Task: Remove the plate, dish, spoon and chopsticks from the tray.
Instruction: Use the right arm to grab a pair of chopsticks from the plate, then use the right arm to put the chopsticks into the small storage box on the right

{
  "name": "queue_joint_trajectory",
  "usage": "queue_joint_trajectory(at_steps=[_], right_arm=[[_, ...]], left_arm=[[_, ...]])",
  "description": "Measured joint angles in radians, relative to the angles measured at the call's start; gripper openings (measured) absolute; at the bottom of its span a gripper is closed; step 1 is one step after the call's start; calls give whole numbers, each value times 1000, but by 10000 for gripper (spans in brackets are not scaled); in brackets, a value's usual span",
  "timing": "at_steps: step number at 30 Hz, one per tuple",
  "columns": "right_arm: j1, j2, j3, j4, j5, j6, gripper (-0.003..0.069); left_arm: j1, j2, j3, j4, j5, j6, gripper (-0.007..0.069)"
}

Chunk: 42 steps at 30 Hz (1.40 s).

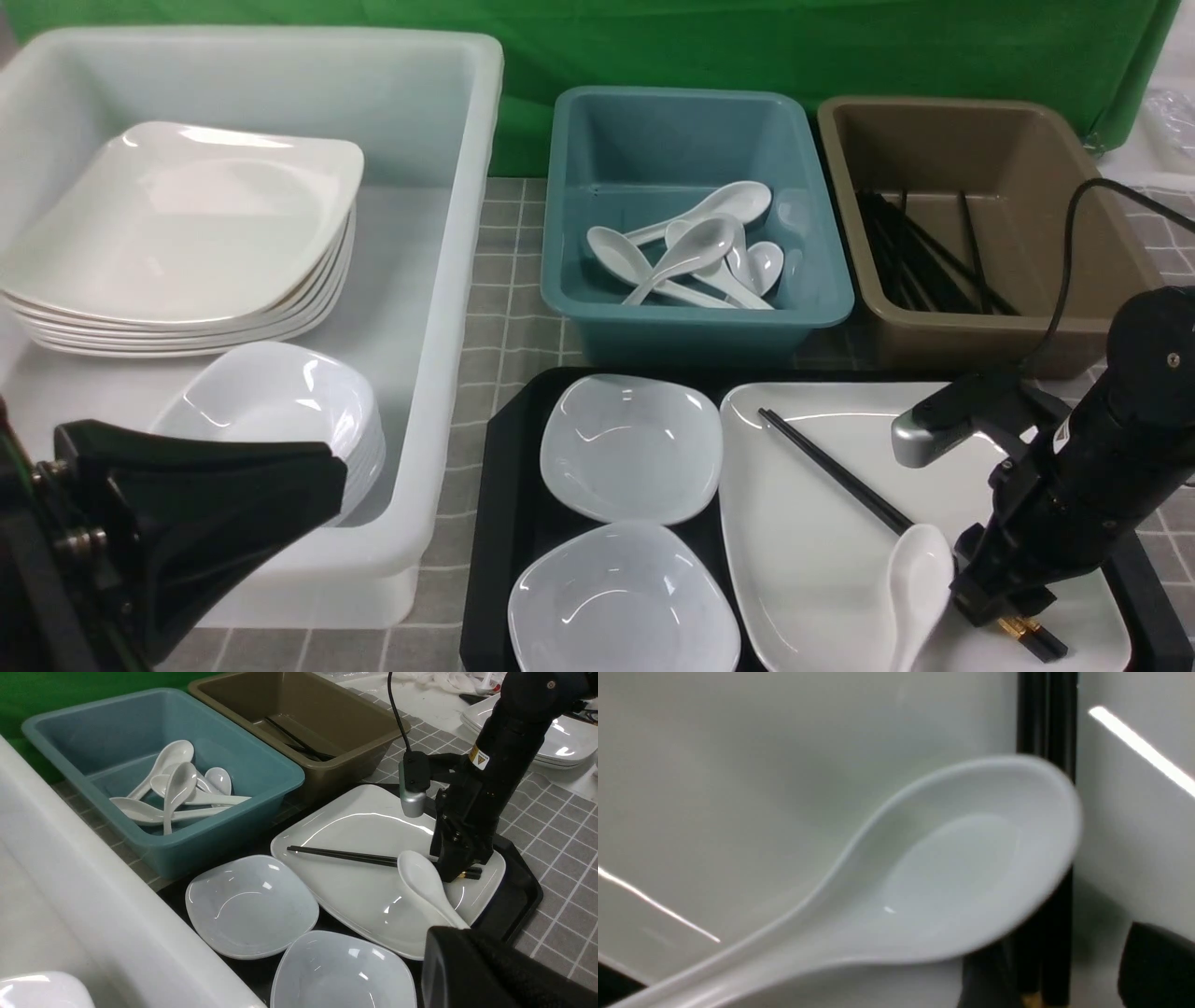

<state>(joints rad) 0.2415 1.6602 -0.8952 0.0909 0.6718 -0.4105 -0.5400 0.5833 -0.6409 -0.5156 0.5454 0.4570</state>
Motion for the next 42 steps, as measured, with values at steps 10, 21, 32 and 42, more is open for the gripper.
queue_joint_trajectory(at_steps=[10,21,32,42], right_arm=[[0,40,-14,-7,28,0,387],[-1,44,-19,-19,40,24,164],[-1,-158,-9,-21,149,23,165],[-16,-424,-40,-15,29,115,165]], left_arm=[[0,0,0,-3,1,0,6],[0,0,0,-18,3,-3,6],[0,0,0,-18,-1,16,6],[0,0,0,-19,-224,39,6]])
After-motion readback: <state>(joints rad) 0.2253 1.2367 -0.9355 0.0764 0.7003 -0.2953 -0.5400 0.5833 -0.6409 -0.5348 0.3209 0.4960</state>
